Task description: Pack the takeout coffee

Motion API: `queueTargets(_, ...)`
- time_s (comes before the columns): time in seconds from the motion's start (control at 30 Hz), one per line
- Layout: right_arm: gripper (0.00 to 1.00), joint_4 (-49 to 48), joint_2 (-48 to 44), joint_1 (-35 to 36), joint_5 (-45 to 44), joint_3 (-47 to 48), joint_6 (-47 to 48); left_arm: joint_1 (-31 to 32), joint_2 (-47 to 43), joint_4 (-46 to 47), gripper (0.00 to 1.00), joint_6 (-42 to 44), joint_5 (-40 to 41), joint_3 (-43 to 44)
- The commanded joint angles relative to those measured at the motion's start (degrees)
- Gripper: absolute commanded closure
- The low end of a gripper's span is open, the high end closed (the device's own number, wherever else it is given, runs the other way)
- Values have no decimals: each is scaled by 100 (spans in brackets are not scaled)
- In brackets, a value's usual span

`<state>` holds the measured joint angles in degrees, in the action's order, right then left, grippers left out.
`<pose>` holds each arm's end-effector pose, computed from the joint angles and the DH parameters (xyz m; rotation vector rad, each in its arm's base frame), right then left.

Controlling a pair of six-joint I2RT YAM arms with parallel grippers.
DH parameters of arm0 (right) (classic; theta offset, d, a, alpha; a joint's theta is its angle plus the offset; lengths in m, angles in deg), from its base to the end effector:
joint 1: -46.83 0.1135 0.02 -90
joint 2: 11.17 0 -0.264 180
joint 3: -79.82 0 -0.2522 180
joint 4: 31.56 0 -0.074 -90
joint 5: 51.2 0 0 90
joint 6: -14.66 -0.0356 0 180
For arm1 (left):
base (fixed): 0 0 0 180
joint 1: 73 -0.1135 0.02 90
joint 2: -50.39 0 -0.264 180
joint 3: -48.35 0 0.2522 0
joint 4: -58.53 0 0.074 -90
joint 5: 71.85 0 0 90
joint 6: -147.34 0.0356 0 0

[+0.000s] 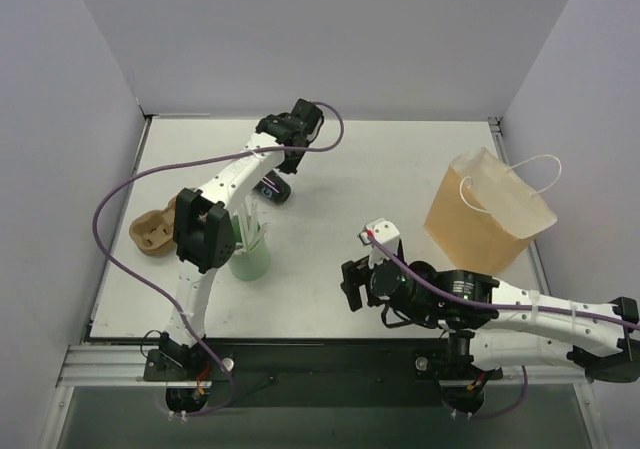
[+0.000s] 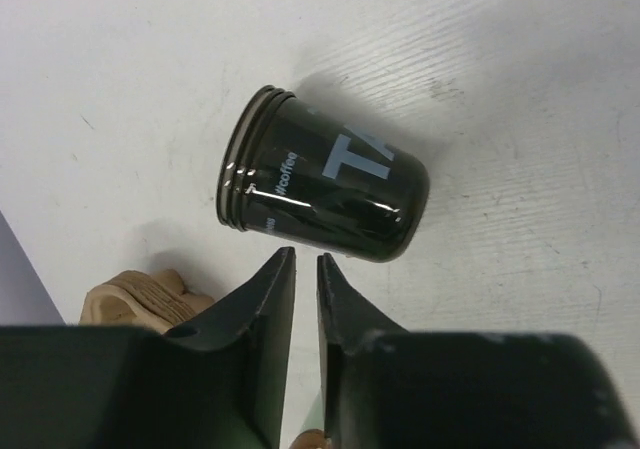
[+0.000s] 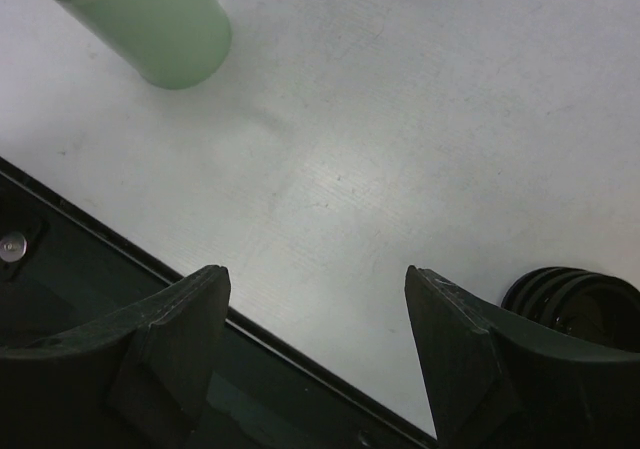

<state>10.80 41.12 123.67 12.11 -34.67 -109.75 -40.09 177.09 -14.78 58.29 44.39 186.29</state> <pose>0.0603 0.1877 0.3285 -0.4828 2.0453 0.7303 0.4071 -0.2447 0.2807 0.5954 2.4588 0.3930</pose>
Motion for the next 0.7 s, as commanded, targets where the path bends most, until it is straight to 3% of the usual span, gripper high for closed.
queueTargets(0.0, 28, -713, 508, -650, 12, 582, 732, -750, -777, 443, 71, -403, -986, -332)
queueTargets(0.03, 28, -855, 597, -1218, 364, 617, 830, -872, -943, 679, 69, -429, -1215, -577)
queueTargets(0.17, 28, -1304, 1063, -2145, 1386, 819, 954, -1409, -1077, 910, 64, -447, -2210, -859)
queueTargets(0.4, 25, -1374, 1714, -2287, 2054, 1127, 1314, -2305, -1094, 1305, 56, -254, -3606, -1282)
queueTargets(0.57, 21, -1375, 2074, -2358, 2406, 1329, 1446, -2622, -875, 1542, 52, -130, -4809, -1510)
queueTargets(0.67, 20, -1357, 2127, -2366, 2433, 1364, 1472, -2737, -717, 1727, 52, -166, -5119, -1564)
